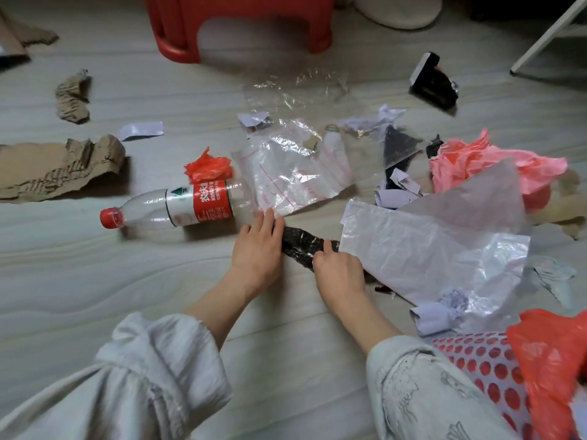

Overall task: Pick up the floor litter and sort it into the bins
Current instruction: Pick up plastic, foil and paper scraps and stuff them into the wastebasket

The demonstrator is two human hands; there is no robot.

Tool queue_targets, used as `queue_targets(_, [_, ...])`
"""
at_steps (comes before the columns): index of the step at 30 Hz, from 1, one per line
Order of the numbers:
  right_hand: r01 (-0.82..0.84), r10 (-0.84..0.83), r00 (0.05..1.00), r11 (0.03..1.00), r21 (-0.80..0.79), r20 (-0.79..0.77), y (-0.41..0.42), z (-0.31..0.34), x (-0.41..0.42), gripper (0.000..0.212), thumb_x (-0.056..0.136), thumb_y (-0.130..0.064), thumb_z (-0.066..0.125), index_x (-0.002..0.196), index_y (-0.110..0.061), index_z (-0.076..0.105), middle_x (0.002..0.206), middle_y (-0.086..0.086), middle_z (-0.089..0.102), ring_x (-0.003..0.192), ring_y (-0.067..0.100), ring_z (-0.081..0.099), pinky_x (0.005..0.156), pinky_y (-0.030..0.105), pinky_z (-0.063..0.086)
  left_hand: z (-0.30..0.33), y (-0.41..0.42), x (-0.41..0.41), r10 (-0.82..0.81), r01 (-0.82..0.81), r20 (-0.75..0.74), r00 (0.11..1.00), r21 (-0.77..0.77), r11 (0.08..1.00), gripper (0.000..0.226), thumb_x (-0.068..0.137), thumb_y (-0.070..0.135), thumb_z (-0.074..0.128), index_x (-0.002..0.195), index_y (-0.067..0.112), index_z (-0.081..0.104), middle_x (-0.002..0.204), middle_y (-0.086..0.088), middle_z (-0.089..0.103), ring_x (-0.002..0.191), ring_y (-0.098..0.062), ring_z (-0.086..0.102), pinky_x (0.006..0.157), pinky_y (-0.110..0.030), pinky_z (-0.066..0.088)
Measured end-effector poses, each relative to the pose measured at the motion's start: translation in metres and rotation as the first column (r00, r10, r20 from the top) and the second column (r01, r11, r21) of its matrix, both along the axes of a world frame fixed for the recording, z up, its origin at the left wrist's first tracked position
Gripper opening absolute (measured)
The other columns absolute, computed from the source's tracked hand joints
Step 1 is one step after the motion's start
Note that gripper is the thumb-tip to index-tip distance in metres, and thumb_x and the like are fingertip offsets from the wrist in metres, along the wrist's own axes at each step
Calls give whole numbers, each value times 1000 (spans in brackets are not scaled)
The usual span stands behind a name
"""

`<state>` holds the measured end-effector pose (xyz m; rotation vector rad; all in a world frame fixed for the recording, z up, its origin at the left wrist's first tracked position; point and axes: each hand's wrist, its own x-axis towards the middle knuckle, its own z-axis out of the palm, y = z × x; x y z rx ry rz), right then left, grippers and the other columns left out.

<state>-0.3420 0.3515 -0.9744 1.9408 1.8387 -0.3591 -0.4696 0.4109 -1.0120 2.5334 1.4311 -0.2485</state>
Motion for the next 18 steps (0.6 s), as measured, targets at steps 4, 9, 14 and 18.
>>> queue_targets(4, [3,-3,1000,1000,-25,24,-15,1,-8,30,94,-1,33,117,-5,51,127,14,49,104,30,61,79,33,45,6,-11,-16,-16,16,9,1000,29,999,64,77,14,53,137,5,33,139,-14,38,122,-32,42,85,-38,41])
queue_targets(9, [57,-57,998,997,50,-18,-42,16,-24,28,44,-12,87,61,-8,65,60,11,64,44,23,62,40,20,40,10,-41,-48,-66,65,1,998,50,997,64,35,8,77,98,5,66,91,-12,65,73,-31,64,49,-32,48])
queue_targets(14, [148,-151,984,988,-36,-96,-70,22,-32,27,92,-2,40,116,-9,52,118,10,62,110,28,59,83,33,46,6,-84,-96,-63,64,41,997,-28,998,17,69,18,56,82,13,65,75,-9,58,61,-31,59,43,-34,48])
queue_targets(18, [221,-210,967,974,58,-146,-71,49,-29,23,96,-11,40,118,-8,47,121,12,58,112,30,57,83,36,46,34,-106,-96,-106,98,-31,994,-196,976,16,87,20,51,95,11,61,93,-11,57,82,-34,61,56,-33,39])
